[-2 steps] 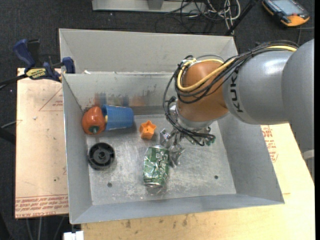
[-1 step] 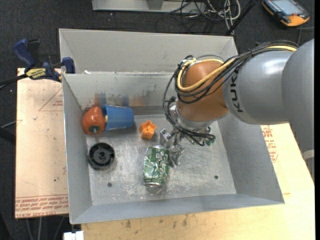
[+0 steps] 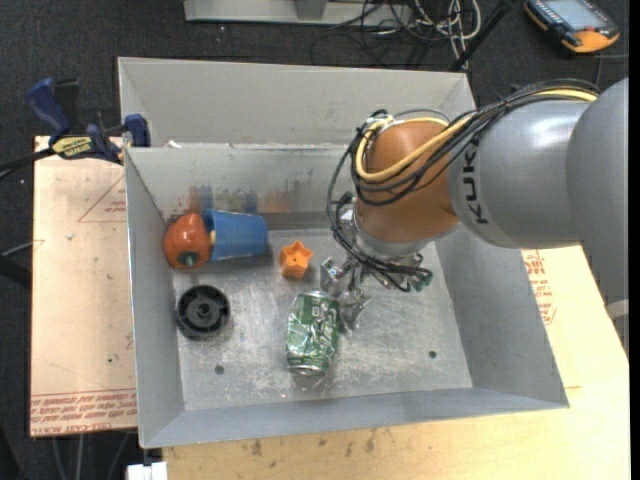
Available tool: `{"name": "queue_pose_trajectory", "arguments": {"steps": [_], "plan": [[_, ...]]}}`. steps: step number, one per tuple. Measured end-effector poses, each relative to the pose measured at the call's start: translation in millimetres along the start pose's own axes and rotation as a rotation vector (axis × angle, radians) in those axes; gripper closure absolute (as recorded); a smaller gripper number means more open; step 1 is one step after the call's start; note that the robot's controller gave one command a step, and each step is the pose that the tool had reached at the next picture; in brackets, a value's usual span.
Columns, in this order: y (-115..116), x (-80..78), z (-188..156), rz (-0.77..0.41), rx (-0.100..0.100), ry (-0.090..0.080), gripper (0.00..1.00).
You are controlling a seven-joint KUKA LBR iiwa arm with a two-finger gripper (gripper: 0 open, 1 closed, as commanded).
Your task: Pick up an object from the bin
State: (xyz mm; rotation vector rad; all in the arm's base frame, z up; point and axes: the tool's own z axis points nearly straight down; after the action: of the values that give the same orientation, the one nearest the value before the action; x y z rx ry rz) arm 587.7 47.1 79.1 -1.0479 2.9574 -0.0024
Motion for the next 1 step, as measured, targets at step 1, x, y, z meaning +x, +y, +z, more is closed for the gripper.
{"name": "queue_pose_trajectory", "arguments": {"steps": [1], "plan": [[1.7, 1.2, -16.5, 0.001, -0.005, 0.004, 1.0]]}}
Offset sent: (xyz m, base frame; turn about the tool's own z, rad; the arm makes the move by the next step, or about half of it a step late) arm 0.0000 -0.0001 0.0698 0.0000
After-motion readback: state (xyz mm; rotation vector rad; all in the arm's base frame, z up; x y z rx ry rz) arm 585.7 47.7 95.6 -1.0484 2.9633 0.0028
